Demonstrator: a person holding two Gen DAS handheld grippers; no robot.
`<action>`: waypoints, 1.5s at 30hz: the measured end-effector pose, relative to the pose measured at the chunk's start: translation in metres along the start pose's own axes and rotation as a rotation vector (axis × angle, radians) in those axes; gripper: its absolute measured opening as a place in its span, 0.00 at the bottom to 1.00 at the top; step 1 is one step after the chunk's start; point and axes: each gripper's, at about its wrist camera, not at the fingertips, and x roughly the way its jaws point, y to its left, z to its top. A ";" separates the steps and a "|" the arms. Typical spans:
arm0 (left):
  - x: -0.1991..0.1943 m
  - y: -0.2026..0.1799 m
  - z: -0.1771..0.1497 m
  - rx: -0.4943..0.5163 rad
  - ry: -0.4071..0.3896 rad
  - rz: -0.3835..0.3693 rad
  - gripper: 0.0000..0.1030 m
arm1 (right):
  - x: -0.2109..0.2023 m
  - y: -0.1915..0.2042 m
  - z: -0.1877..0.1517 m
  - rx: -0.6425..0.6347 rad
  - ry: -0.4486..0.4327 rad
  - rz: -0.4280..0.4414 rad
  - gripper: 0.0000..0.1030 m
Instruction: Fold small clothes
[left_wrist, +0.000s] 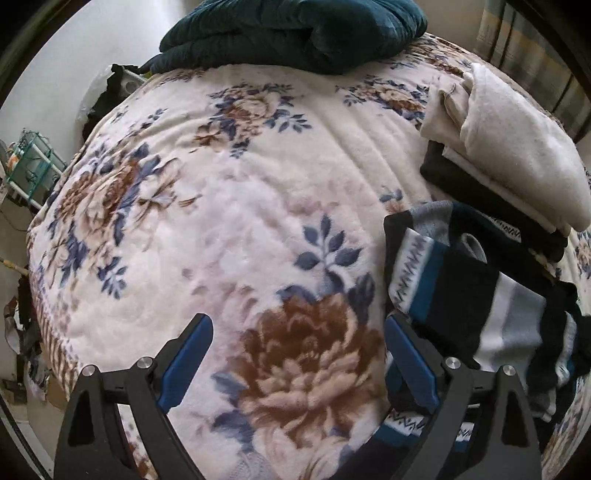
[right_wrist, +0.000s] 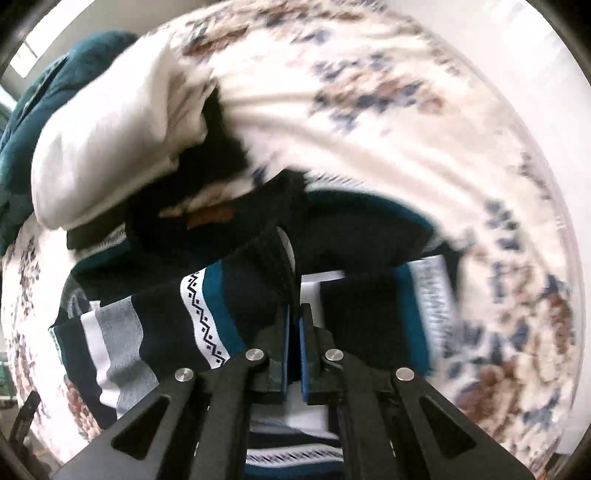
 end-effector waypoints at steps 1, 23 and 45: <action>0.001 -0.004 0.002 0.007 -0.003 -0.009 0.92 | -0.009 -0.023 0.004 0.018 -0.009 -0.009 0.04; 0.121 -0.158 0.069 0.388 0.055 0.014 0.92 | 0.020 -0.070 0.028 0.094 0.111 0.014 0.57; -0.057 -0.120 -0.032 0.445 -0.155 -0.184 0.94 | -0.078 -0.181 -0.022 0.099 0.280 0.069 0.66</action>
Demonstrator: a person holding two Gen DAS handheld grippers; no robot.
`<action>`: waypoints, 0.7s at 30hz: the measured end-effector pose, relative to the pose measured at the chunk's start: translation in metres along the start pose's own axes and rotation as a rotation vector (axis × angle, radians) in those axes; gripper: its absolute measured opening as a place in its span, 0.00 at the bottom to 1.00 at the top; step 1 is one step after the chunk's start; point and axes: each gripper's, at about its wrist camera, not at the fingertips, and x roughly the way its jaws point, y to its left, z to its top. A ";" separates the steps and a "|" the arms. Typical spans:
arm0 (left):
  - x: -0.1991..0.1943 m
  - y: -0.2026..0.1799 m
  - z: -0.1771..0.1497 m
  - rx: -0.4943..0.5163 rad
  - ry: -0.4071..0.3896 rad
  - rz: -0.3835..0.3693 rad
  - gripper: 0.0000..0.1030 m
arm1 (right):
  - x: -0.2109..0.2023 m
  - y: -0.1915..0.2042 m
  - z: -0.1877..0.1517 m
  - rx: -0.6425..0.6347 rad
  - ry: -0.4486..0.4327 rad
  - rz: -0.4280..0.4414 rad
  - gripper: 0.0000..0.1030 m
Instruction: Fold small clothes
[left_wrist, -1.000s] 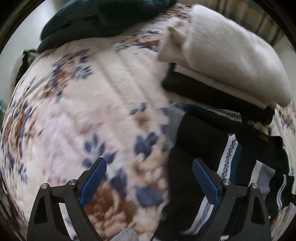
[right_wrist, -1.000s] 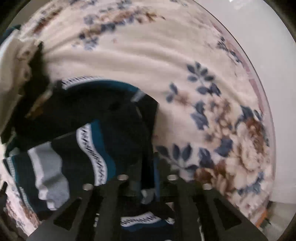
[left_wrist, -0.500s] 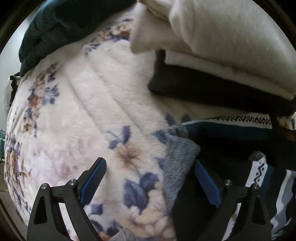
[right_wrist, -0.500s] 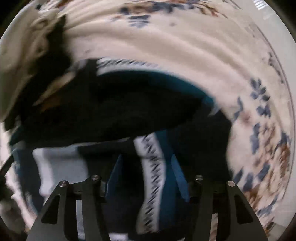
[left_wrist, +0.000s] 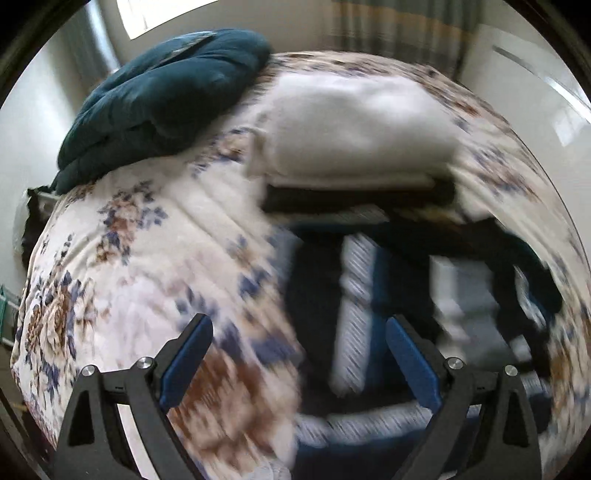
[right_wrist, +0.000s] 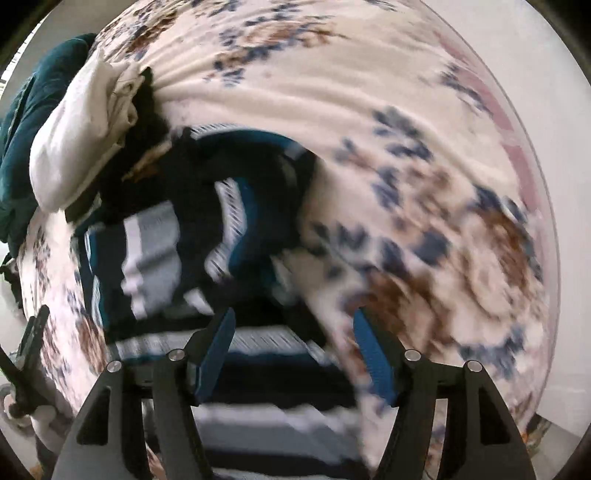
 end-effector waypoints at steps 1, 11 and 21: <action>-0.008 -0.015 -0.015 0.019 0.023 -0.014 0.94 | -0.014 -0.011 -0.013 0.007 0.008 0.004 0.66; -0.055 -0.232 -0.185 0.154 0.463 -0.246 0.91 | -0.091 -0.148 -0.126 -0.024 0.140 0.056 0.37; -0.016 -0.373 -0.279 0.255 0.657 -0.250 0.26 | -0.099 -0.191 -0.088 -0.092 0.140 0.205 0.49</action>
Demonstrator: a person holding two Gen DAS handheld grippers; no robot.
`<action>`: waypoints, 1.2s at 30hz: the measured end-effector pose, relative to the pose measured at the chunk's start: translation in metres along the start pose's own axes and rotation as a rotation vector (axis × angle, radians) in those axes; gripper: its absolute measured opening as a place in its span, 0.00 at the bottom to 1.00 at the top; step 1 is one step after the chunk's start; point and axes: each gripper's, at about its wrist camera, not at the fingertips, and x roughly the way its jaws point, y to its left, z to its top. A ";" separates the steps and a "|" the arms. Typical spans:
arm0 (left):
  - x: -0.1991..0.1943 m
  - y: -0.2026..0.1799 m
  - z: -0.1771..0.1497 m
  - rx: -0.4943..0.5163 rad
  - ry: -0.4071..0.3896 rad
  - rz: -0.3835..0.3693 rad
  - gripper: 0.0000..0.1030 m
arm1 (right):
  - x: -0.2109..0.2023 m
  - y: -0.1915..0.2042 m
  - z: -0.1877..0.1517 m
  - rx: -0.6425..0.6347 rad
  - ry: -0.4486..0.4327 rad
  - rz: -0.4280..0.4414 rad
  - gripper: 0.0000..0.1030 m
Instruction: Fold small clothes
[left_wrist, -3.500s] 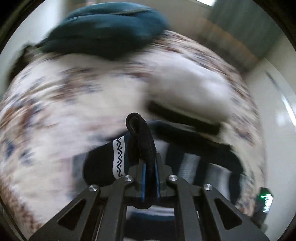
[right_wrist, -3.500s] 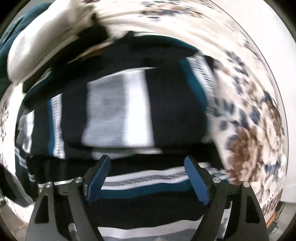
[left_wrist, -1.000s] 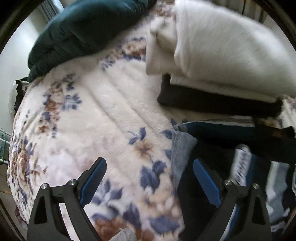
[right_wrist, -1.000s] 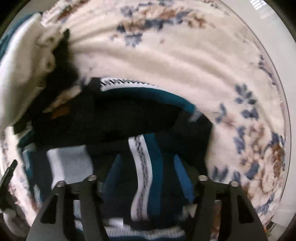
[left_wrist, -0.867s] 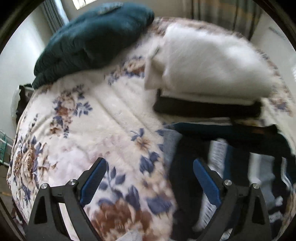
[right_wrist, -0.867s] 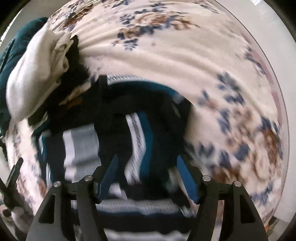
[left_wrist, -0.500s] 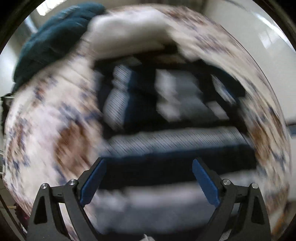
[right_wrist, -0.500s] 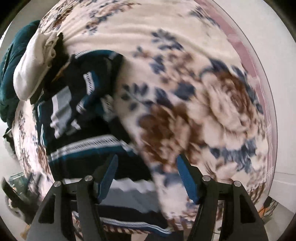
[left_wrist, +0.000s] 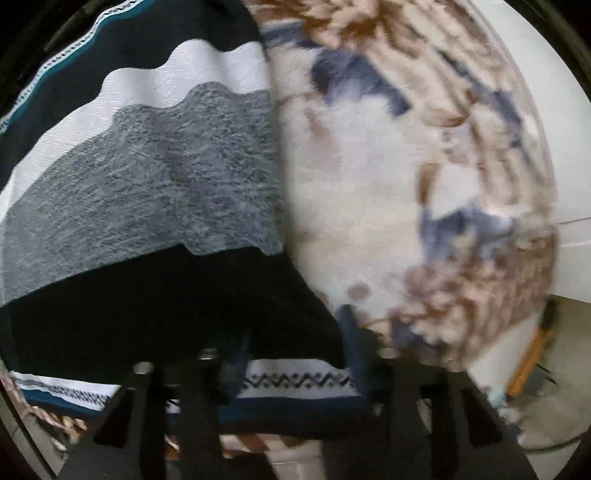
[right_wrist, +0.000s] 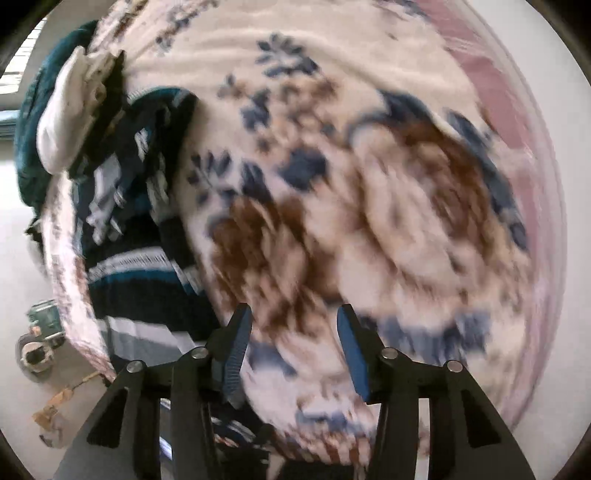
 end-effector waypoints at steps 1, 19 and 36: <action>-0.004 0.005 0.000 -0.028 -0.013 -0.001 0.10 | 0.001 0.002 0.013 -0.009 -0.012 0.021 0.49; -0.125 0.108 -0.052 -0.367 -0.260 -0.145 0.06 | 0.087 0.071 0.169 0.166 -0.003 0.262 0.12; -0.185 0.280 -0.150 -0.726 -0.453 -0.170 0.05 | -0.022 0.322 0.139 -0.162 -0.105 0.098 0.08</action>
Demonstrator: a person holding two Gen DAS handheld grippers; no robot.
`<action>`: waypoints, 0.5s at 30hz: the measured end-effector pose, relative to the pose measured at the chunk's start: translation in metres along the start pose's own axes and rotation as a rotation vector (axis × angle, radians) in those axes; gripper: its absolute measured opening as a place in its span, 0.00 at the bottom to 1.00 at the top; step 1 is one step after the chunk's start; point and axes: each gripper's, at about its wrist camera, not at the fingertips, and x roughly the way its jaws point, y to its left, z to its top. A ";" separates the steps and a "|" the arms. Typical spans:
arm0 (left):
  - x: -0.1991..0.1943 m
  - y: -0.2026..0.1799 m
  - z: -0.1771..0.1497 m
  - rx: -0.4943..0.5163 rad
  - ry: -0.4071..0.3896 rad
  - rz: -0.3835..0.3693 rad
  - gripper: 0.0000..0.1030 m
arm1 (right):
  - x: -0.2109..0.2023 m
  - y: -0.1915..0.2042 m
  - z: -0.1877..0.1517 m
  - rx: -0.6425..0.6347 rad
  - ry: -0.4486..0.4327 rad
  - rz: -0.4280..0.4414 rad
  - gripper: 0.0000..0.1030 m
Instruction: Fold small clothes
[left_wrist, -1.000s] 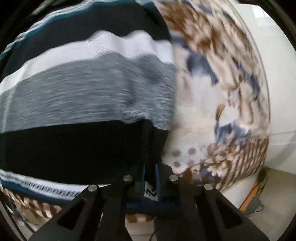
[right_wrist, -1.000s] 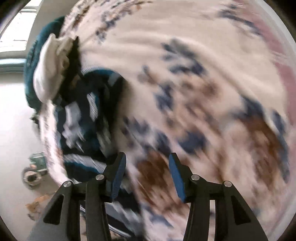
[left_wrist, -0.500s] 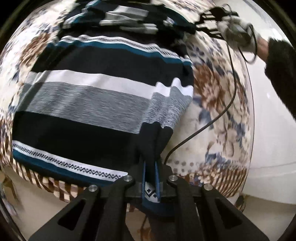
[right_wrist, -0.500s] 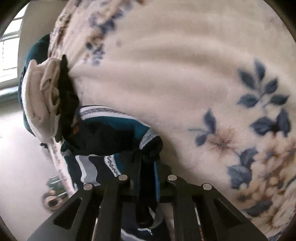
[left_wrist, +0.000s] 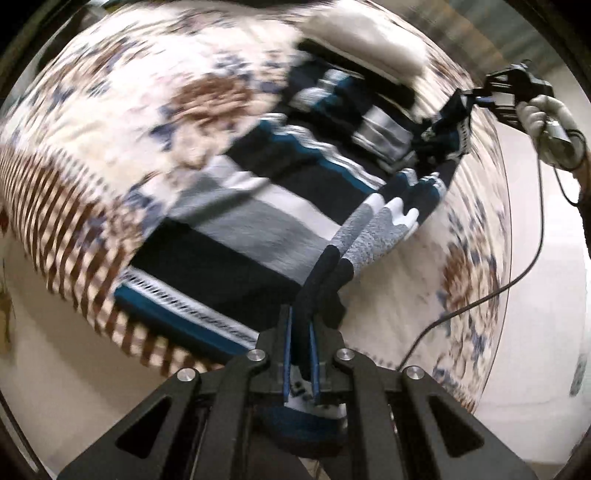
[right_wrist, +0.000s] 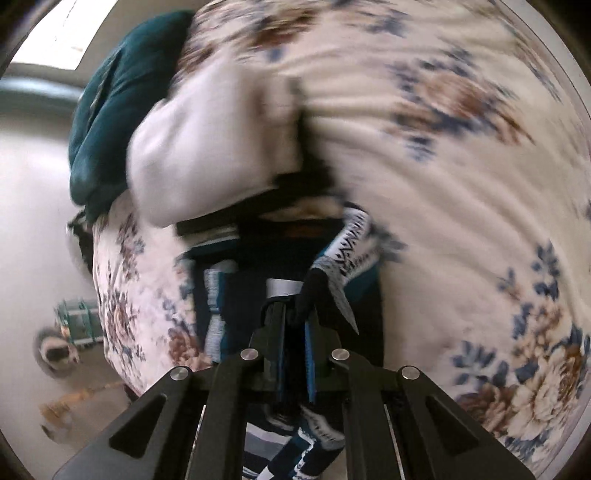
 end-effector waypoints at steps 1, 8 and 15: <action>0.000 0.015 0.002 -0.035 -0.003 -0.005 0.05 | 0.007 0.025 0.002 -0.023 0.009 -0.007 0.08; 0.013 0.108 0.011 -0.236 -0.015 -0.045 0.05 | 0.092 0.160 0.018 -0.118 0.045 -0.136 0.08; 0.035 0.169 0.017 -0.307 0.028 -0.059 0.04 | 0.204 0.250 0.016 -0.189 0.078 -0.292 0.08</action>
